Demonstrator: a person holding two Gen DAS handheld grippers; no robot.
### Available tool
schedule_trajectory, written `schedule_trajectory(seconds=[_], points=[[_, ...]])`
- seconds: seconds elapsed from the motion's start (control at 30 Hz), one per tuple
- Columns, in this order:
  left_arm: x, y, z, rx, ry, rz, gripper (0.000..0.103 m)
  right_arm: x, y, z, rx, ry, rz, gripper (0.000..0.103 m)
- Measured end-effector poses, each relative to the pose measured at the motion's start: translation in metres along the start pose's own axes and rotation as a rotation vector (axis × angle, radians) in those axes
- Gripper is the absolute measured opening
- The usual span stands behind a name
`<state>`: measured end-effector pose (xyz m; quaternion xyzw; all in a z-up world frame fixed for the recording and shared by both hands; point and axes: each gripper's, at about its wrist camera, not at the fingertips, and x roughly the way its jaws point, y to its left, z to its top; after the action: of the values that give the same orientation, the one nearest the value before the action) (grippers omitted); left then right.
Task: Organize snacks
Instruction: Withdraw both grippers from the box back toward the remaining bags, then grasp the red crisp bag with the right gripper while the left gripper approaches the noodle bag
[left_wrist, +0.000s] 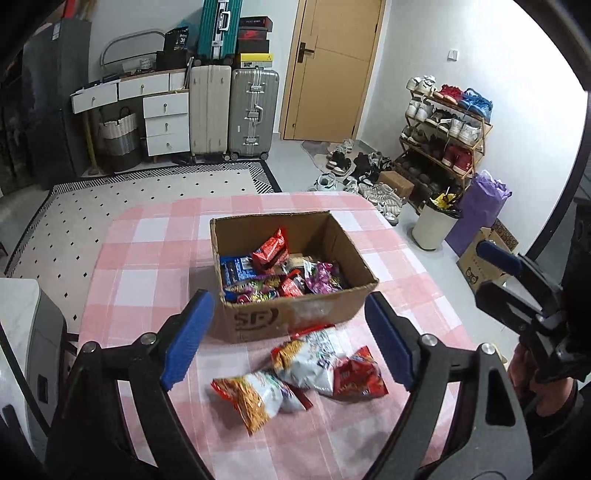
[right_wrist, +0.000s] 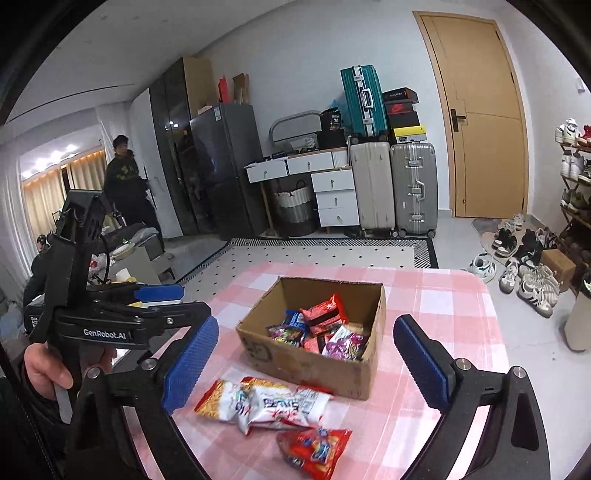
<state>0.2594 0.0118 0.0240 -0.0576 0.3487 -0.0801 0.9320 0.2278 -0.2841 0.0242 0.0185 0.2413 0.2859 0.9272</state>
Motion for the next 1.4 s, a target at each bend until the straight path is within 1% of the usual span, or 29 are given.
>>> schedule_trajectory(seconds=[0.13,0.17,0.2,0.23,0.3,0.37,0.5,0.6,0.7,0.83,0.93,1.17,1.3,1.4], points=[[-0.017,-0.004,-0.013,-0.001,-0.023,0.008,0.084,-0.013,0.002,-0.014,0.029,-0.011,0.000,0.098],[-0.022,-0.005,-0.018,-0.001,-0.032,0.012,0.085,-0.014,0.003,-0.017,0.036,-0.012,-0.001,0.098],[-0.024,-0.006,-0.021,-0.001,-0.035,0.013,0.088,-0.018,0.004,-0.022,0.043,-0.016,0.000,0.098],[-0.025,-0.006,-0.025,-0.006,-0.034,0.011,0.090,-0.020,0.006,-0.025,0.046,-0.019,-0.001,0.098],[-0.027,-0.006,-0.035,-0.025,-0.026,-0.002,0.090,-0.026,0.008,-0.032,0.055,-0.027,-0.002,0.099],[-0.026,-0.007,-0.044,-0.040,-0.017,-0.012,0.090,-0.030,0.008,-0.040,0.070,-0.033,-0.004,0.100],[-0.024,-0.009,-0.063,-0.054,-0.019,0.005,0.091,-0.035,0.007,-0.055,0.098,-0.027,-0.010,0.100],[-0.020,-0.010,-0.078,-0.054,-0.004,0.009,0.092,-0.035,0.008,-0.065,0.111,-0.014,-0.017,0.100],[-0.012,-0.005,-0.088,-0.078,0.018,0.003,0.095,-0.033,0.007,-0.078,0.121,0.007,-0.031,0.101],[-0.005,0.002,-0.103,-0.103,0.027,0.013,0.101,-0.025,0.007,-0.094,0.133,0.039,-0.039,0.101],[0.002,0.006,-0.114,-0.121,0.041,0.015,0.101,-0.016,0.006,-0.106,0.145,0.066,-0.040,0.101],[0.026,0.011,-0.141,-0.112,0.076,0.013,0.101,0.009,0.000,-0.133,0.179,0.134,-0.038,0.101],[0.037,0.013,-0.148,-0.104,0.086,0.027,0.101,0.026,-0.004,-0.145,0.187,0.172,-0.041,0.101],[0.044,0.019,-0.151,-0.129,0.083,0.020,0.101,0.039,-0.007,-0.150,0.190,0.196,-0.038,0.101]])
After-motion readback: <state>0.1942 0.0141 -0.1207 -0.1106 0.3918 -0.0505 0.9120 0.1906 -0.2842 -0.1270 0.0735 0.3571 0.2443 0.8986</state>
